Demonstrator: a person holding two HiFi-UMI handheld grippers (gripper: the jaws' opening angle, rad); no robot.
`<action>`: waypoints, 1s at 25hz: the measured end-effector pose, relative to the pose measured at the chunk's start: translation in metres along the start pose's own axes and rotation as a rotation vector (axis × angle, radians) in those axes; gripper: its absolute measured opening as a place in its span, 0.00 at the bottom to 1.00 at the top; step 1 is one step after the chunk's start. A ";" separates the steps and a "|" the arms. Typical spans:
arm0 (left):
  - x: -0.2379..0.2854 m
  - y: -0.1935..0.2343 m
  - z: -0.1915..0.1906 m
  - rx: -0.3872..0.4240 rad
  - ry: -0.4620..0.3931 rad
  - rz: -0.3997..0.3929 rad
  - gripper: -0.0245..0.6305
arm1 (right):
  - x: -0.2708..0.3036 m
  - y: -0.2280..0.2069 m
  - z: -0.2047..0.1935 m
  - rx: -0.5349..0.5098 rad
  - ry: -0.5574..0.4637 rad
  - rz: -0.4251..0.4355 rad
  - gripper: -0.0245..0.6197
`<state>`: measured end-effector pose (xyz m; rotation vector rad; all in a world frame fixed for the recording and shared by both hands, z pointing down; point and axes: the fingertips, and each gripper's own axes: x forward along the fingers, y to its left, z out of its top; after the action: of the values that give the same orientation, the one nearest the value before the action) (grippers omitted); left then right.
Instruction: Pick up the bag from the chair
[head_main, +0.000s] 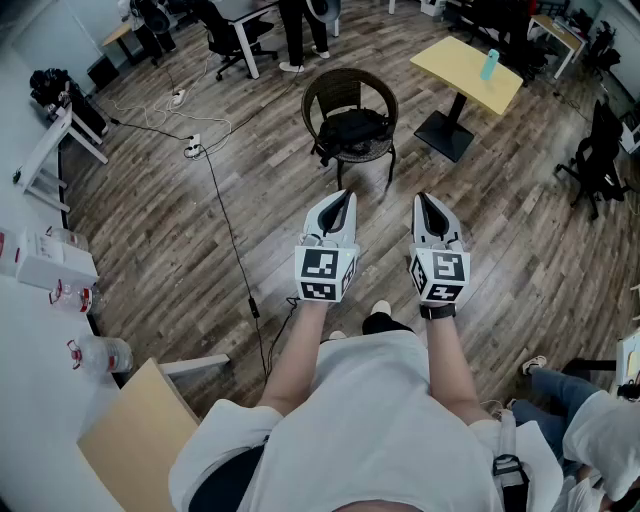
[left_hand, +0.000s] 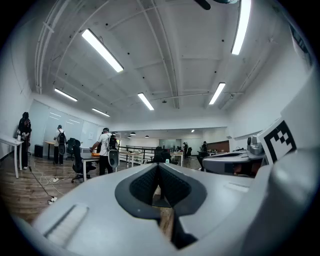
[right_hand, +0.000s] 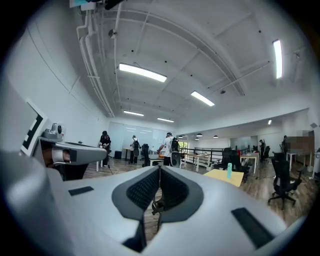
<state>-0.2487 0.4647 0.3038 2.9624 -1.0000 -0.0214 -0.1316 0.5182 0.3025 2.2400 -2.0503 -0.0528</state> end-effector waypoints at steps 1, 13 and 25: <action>0.006 0.002 -0.002 -0.005 0.005 0.002 0.05 | 0.004 -0.005 -0.003 0.009 -0.001 -0.006 0.06; 0.115 -0.017 -0.013 -0.048 0.033 -0.031 0.05 | 0.061 -0.076 -0.011 0.038 0.001 0.016 0.06; 0.204 -0.061 -0.037 -0.048 0.079 -0.080 0.05 | 0.086 -0.170 -0.048 0.154 0.019 -0.024 0.06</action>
<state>-0.0491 0.3900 0.3379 2.9326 -0.8592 0.0691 0.0490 0.4498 0.3369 2.3427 -2.0849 0.1286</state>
